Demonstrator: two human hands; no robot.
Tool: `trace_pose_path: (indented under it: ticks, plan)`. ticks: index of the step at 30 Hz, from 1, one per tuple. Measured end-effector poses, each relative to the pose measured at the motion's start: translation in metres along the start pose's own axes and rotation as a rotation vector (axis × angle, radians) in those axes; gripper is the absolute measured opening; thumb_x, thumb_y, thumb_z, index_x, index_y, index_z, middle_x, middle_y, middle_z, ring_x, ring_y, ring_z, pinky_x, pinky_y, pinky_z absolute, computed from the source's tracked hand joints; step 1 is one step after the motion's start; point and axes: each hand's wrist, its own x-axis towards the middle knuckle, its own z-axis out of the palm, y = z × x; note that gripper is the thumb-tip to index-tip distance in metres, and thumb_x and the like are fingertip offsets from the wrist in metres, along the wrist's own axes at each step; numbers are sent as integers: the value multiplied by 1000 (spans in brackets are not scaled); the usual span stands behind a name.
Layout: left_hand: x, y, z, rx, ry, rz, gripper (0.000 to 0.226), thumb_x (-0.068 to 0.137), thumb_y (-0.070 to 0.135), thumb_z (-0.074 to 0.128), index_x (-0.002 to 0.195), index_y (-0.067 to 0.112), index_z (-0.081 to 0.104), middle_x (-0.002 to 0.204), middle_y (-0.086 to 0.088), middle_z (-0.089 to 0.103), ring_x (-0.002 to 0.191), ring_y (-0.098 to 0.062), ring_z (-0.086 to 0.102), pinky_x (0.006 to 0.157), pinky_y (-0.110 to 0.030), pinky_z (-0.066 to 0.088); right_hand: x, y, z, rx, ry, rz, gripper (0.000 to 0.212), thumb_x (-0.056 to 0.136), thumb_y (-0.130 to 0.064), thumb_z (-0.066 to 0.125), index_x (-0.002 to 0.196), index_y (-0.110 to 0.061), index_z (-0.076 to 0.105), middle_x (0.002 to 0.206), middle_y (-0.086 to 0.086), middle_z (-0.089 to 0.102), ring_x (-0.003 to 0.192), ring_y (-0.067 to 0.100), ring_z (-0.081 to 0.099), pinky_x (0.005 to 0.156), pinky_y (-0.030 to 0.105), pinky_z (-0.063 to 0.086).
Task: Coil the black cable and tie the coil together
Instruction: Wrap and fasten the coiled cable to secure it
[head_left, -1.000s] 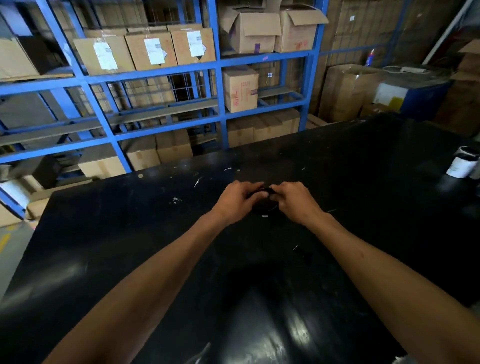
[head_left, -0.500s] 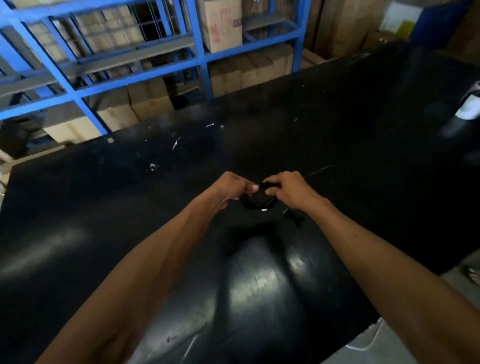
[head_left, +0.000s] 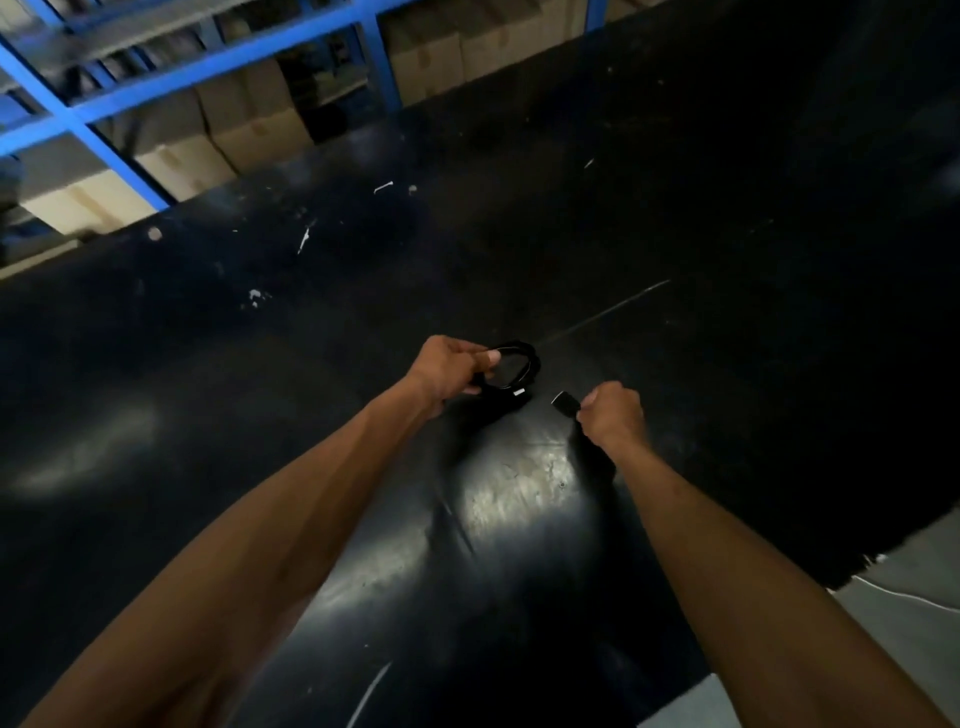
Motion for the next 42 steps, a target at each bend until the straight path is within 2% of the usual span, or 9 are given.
trace_pose_path:
  ticks: [6,10,13,18,21,24,32,36,42]
  plan:
    - [-4,5,-13,-29,62,7,15,98,10,60,86,7,68,76,-8,60,75,-15,58,71,-26,56,-1,-13,-8,405,-103,93,10,77,-3,76,86,-4,78,82,14,76,74,27,75,82,45,64]
    - [-13,15,-18,-94,100,72,16,98,11,58,92,2,69,80,-10,61,83,-19,60,79,-34,58,-35,-45,-34,708,-162,14,7,86,1,74,91,5,73,68,14,64,50,15,60,49,20,59]
    - [-30,25,-16,-101,60,139,22,98,14,60,106,-5,70,88,-11,66,87,-20,65,85,-36,58,-62,-65,-44,801,-156,7,5,88,-1,73,86,1,68,64,12,62,42,11,59,40,17,53]
    - [-68,38,-12,-94,-4,256,26,93,14,67,117,4,66,99,-14,72,91,-22,70,87,-45,60,-99,-84,-58,1010,-160,27,4,90,-5,73,92,-2,71,75,11,67,60,13,63,47,19,56]
    - [-85,41,-11,-193,-28,183,43,88,13,73,124,8,49,105,-14,68,88,-20,72,76,-38,63,-123,-91,-67,1092,-244,8,9,97,-6,63,100,-11,69,86,9,71,71,12,66,67,25,58]
    - [-96,43,-12,-240,-103,142,50,87,17,75,129,-2,54,111,-17,69,84,-19,73,64,-28,61,-140,-94,-72,1143,-321,-5,17,101,-3,53,103,-11,67,86,7,67,75,11,63,66,26,52]
    - [-122,44,-25,-139,-100,328,17,96,10,61,110,9,72,90,-7,72,82,-14,69,65,-25,56,-171,-96,-86,1364,-361,-1,15,96,8,56,106,1,64,97,20,68,82,23,68,71,28,57]
    - [-127,45,-29,-36,-42,389,14,95,13,61,97,18,74,87,-6,74,82,-16,69,70,-31,55,-182,-99,-84,1224,-172,-63,18,88,6,71,104,-1,67,104,21,71,89,27,76,71,28,64]
    - [-130,48,-31,97,29,426,20,88,21,66,103,11,75,92,-10,77,89,-23,73,89,-44,59,-189,-98,-90,699,47,-451,19,87,-7,76,98,-21,71,94,1,76,83,12,77,81,33,64]
